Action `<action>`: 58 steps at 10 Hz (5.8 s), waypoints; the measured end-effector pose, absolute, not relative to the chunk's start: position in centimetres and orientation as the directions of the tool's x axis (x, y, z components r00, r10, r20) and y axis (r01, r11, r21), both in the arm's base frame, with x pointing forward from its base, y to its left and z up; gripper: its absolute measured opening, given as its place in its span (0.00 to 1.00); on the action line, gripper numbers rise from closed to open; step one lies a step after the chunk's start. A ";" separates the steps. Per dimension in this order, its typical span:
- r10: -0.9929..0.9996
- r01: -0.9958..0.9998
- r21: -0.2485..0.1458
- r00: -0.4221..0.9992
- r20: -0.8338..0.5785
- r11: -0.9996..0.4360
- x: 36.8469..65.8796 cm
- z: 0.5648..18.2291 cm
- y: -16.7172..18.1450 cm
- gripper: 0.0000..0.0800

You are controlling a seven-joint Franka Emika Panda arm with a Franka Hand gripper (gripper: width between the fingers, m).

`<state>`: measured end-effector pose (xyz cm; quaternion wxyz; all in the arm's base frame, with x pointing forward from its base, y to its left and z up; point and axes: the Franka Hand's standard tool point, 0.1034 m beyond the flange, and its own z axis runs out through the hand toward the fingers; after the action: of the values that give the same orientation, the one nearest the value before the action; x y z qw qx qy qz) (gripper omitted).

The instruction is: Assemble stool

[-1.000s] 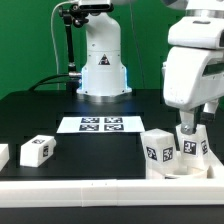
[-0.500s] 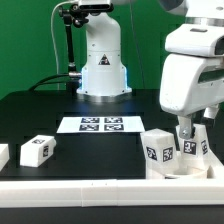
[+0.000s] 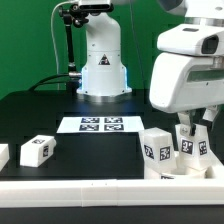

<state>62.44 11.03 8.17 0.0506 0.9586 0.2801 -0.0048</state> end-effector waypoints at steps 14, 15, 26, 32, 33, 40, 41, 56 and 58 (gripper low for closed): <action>-0.630 -0.630 -0.013 0.776 -0.034 -0.776 62.1 8.0 10.8 0.42; -0.688 -0.689 -0.011 0.724 -0.035 -0.725 62.1 8.0 10.9 0.42; -0.995 -0.994 -0.109 0.004 -0.103 0.007 63.3 8.0 11.3 0.42; -0.939 -0.944 -0.068 -0.310 -0.151 0.323 63.3 8.0 11.7 0.42; -0.912 -0.919 -0.058 -0.377 -0.159 0.390 63.3 8.1 11.7 0.42; -0.826 -0.838 -0.069 -0.515 -0.230 0.542 63.5 8.1 12.1 0.42; -0.842 -0.853 -0.077 -0.488 -0.228 0.515 63.5 8.1 12.1 0.42; -0.921 -0.937 -0.113 0.346 -0.181 -0.330 60.5 11.2 7.0 0.81; -0.912 -0.928 -0.112 0.369 -0.177 -0.354 59.9 11.0 6.1 0.81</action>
Offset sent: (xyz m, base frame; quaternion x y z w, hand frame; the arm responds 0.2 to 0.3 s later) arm -0.0046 -0.0019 -0.0002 0.0983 -0.0004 0.2804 0.9548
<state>59.92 6.08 11.02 -0.0969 0.8218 -0.5599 -0.0419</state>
